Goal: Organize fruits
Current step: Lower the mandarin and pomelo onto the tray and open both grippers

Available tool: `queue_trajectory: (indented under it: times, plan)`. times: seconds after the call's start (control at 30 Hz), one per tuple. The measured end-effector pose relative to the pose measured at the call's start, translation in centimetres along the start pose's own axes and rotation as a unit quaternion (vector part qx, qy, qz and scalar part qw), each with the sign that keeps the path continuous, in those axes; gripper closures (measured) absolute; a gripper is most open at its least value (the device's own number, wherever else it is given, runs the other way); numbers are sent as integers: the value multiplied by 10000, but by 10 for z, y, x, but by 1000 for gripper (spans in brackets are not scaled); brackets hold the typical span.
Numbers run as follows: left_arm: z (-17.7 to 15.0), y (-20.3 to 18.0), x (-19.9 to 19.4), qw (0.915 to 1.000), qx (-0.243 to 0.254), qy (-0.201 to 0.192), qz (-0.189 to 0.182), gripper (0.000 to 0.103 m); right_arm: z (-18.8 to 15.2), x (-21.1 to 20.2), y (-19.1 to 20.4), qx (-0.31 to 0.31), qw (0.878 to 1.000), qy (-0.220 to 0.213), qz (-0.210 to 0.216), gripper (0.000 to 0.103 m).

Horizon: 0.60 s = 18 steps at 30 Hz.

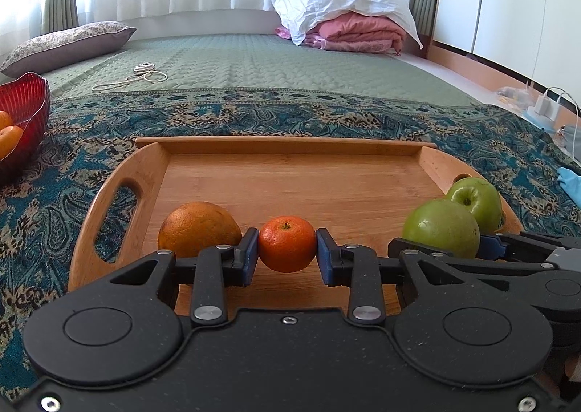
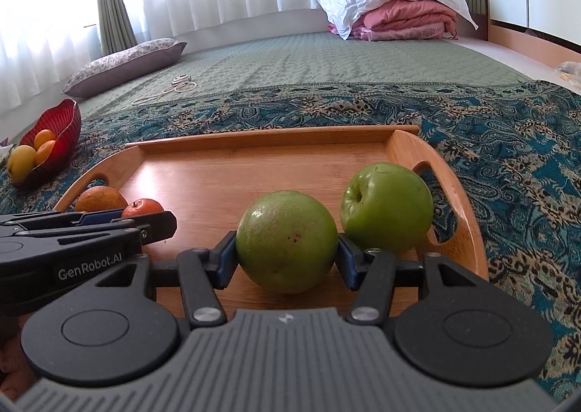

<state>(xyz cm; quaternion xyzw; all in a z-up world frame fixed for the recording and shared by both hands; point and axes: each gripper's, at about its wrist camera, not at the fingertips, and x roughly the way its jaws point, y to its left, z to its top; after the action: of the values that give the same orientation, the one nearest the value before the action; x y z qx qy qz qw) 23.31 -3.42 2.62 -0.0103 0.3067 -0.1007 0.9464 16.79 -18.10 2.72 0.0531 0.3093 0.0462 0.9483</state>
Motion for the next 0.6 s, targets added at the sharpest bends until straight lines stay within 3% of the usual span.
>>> queue_trajectory:
  times: [0.6]
  plan:
    - [-1, 0, 2, 10000, 40, 41, -4, 71, 1, -1, -2, 48, 10000, 70, 47, 43]
